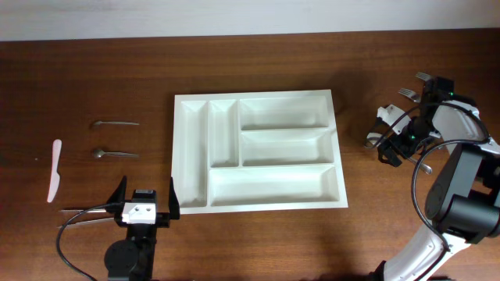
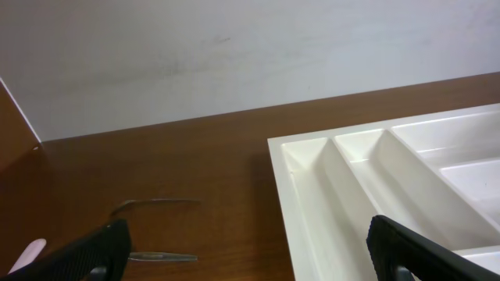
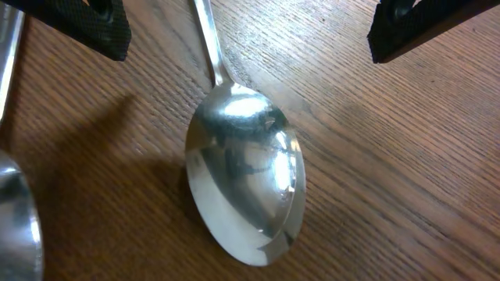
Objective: Pack container
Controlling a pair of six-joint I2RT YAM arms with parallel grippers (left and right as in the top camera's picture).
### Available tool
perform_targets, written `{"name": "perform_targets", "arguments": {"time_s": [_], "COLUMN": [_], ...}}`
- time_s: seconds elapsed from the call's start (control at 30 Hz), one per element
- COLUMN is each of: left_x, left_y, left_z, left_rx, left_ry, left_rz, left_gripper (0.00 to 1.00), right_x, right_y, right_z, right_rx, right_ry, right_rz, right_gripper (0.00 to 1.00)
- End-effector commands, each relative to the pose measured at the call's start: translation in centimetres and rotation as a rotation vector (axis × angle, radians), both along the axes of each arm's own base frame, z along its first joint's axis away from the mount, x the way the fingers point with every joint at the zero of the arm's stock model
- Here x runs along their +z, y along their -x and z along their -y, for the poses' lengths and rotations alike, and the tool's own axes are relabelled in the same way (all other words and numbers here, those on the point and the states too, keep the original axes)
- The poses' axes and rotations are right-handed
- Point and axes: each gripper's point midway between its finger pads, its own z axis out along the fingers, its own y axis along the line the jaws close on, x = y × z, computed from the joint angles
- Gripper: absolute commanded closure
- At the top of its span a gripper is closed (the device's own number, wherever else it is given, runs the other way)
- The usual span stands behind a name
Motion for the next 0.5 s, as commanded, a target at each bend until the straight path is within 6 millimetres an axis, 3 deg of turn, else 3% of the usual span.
{"name": "perform_targets", "arguments": {"time_s": [0.0,0.47], "left_x": [-0.17,-0.16], "left_y": [0.0,0.0], "left_z": [-0.32,-0.32], "left_rx": [0.015,0.015], "left_ry": [-0.013,-0.013], "left_rz": [-0.005,-0.004], "left_gripper": [0.01,0.01], "right_x": [-1.29,-1.96], "right_y": [0.48,0.53], "right_z": [-0.41,-0.37], "right_rx": [0.006,0.005], "right_ry": [-0.034,-0.037], "right_rz": [-0.031,-0.042], "right_gripper": [0.01,0.01]}}
